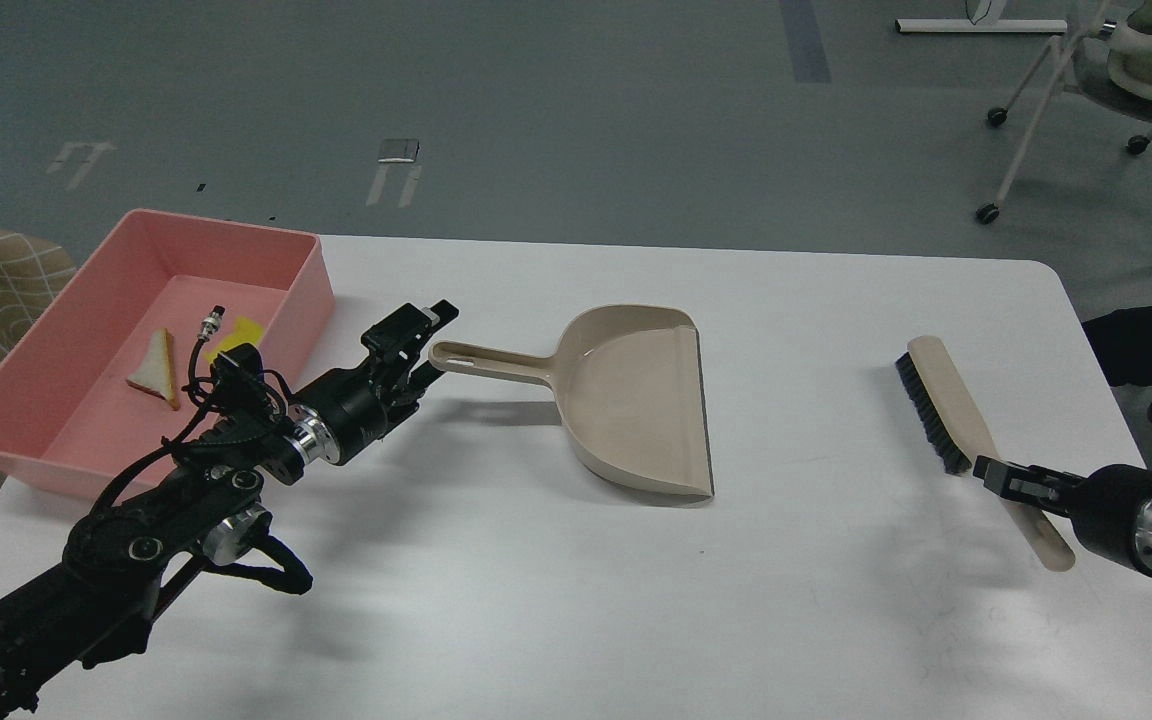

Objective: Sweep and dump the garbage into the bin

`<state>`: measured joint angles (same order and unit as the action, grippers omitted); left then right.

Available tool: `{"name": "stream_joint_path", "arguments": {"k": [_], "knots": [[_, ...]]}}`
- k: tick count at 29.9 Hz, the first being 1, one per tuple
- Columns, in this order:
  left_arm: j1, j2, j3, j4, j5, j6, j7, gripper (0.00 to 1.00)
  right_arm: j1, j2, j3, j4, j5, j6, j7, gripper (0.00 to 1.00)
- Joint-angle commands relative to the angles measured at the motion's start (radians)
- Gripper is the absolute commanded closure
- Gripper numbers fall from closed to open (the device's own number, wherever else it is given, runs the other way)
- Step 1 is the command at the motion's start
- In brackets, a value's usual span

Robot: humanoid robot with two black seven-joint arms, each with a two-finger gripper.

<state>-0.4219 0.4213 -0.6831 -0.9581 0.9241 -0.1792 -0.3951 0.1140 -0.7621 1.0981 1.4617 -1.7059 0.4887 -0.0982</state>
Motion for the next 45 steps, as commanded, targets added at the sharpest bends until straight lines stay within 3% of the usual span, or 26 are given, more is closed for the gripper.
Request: {"name": "stream_joint_path", "arguments": {"k": [1,3,9,12,13,24,28,31,36,45], "knots": [[-0.003,0.016,-0.006,-0.007,-0.001,-0.003,-0.001,0.07,0.003,0.003,0.002,0.002,0.002,0.0,0.0,0.66],[-0.005,0.017,-0.003,-0.007,-0.011,0.0,-0.001,0.07,0.004,0.003,0.003,0.003,0.002,0.0,0.0,0.64],[-0.011,0.034,-0.007,-0.008,-0.071,0.007,0.002,0.06,0.009,0.001,0.034,0.023,0.015,0.0,0.002,0.4],[-0.017,0.057,-0.007,-0.01,-0.09,0.003,0.001,0.05,0.007,0.003,0.091,0.028,0.017,0.0,0.0,0.16],[-0.017,0.068,-0.009,-0.011,-0.096,0.003,-0.001,0.04,0.007,0.004,0.132,0.026,0.021,0.0,-0.001,0.0],[-0.023,0.224,-0.039,-0.117,-0.333,0.006,-0.013,0.03,0.062,0.093,0.427,0.012,0.29,0.0,-0.003,0.0],[-0.02,0.307,-0.133,-0.279,-0.424,0.009,-0.01,0.02,0.11,0.243,0.497,0.017,0.295,0.0,-0.003,0.0],[-0.02,0.329,-0.222,-0.335,-0.452,0.001,-0.008,0.02,0.145,0.319,0.548,0.012,0.296,-0.035,-0.003,0.0],[0.006,0.318,-0.418,-0.327,-0.527,-0.022,-0.01,0.02,0.199,0.527,0.563,0.009,0.298,-0.13,-0.003,0.0],[-0.001,0.218,-0.455,-0.182,-0.599,-0.072,-0.001,0.02,0.23,0.76,0.565,-0.07,0.415,-0.251,-0.003,0.0]]}}
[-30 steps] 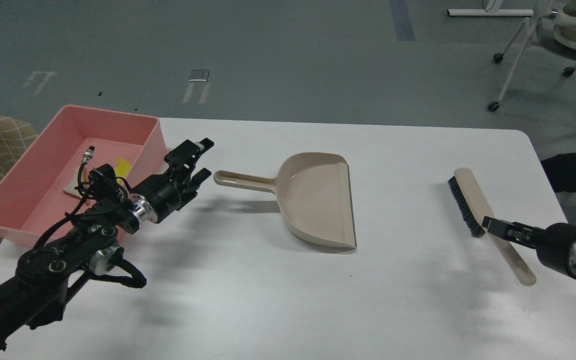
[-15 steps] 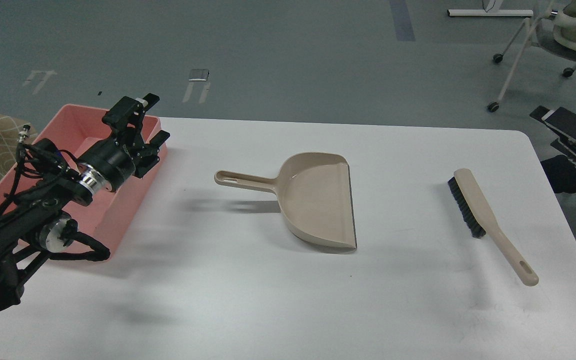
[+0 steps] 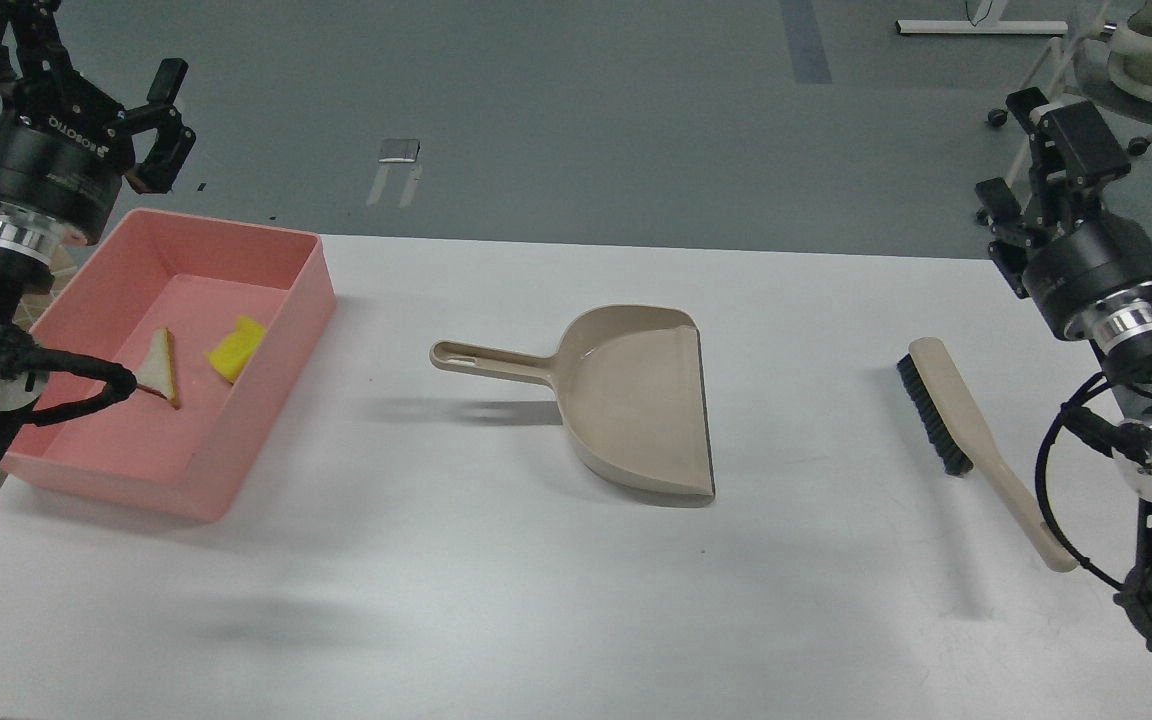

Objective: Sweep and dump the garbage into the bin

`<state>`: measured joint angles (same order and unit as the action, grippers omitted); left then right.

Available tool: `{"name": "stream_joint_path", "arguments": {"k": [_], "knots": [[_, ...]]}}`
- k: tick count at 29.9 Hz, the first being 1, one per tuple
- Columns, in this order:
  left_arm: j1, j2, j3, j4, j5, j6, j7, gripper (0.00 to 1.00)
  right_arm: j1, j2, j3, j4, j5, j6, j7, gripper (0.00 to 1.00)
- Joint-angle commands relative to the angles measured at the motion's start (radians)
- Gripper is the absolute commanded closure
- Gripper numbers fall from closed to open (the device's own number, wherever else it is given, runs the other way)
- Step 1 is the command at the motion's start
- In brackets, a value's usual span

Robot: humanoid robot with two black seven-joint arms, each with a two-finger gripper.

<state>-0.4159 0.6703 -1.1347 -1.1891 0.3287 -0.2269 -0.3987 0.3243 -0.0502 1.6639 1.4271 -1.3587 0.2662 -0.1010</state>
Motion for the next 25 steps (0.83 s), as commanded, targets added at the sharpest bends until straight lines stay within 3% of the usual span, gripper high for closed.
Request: {"name": "stream_joint_path", "arguments": {"k": [1,5,10,25], "knots": [[-0.011,-0.046,-0.003,0.077,-0.003,-0.05,0.003,0.02,0.031,0.05,-0.001,-0.062,0.143,-0.033,0.0,0.0],[-0.018,-0.075,0.016,0.097,0.0,-0.054,0.018,0.02,0.065,0.05,-0.006,-0.141,0.389,-0.027,0.004,0.0],[-0.015,-0.08,0.023,0.103,0.007,-0.057,0.076,0.02,0.105,0.05,-0.009,-0.191,0.454,-0.022,0.004,0.0],[-0.03,-0.074,0.04,0.1,0.013,-0.055,0.081,0.02,0.11,0.05,-0.009,-0.174,0.455,-0.024,0.003,0.0]]}}
